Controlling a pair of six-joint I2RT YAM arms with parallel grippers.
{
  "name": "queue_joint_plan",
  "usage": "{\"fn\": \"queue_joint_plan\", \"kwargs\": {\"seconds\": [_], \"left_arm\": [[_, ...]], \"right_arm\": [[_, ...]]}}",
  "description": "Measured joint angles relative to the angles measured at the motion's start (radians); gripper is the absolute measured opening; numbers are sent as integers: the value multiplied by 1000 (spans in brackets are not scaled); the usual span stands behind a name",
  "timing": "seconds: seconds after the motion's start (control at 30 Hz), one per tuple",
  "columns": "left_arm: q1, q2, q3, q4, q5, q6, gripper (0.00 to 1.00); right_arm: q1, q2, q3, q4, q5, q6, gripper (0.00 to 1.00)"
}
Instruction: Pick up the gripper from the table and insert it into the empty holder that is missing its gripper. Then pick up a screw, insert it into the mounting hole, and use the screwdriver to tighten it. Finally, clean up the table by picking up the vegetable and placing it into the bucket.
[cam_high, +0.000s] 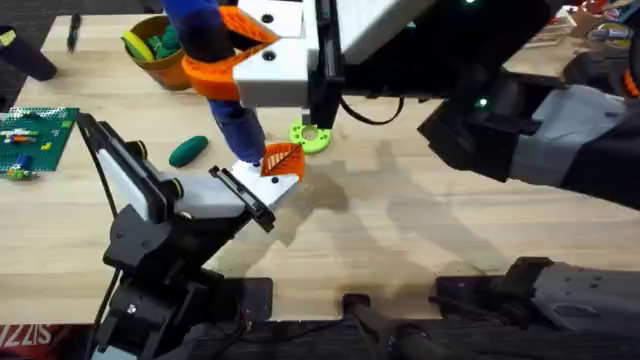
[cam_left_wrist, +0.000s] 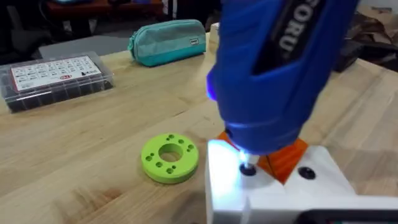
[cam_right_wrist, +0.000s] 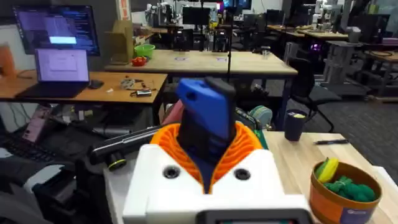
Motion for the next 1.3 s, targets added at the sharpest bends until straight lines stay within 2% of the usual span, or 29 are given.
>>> {"fn": "queue_joint_plan", "kwargs": {"seconds": [0.23,0.5,0.77,0.9,1.0,1.17,1.3], "left_arm": [[0,0,0,2,0,0,20],[0,0,0,1,0,0,20],[0,0,0,1,0,0,20],[0,0,0,1,0,0,20],[0,0,0,1,0,0,20],[0,0,0,1,0,0,20],[0,0,0,1,0,0,20]], "right_arm": [[-2,2,31,-20,-25,14,46],[-5,1,259,-163,-55,4,46],[-22,-5,271,-351,-25,-93,46],[-73,-5,273,-515,83,-184,46],[-128,-4,272,-648,216,-262,46],[-213,-3,271,-783,454,-360,46],[-249,-3,271,-877,558,-390,46]]}}
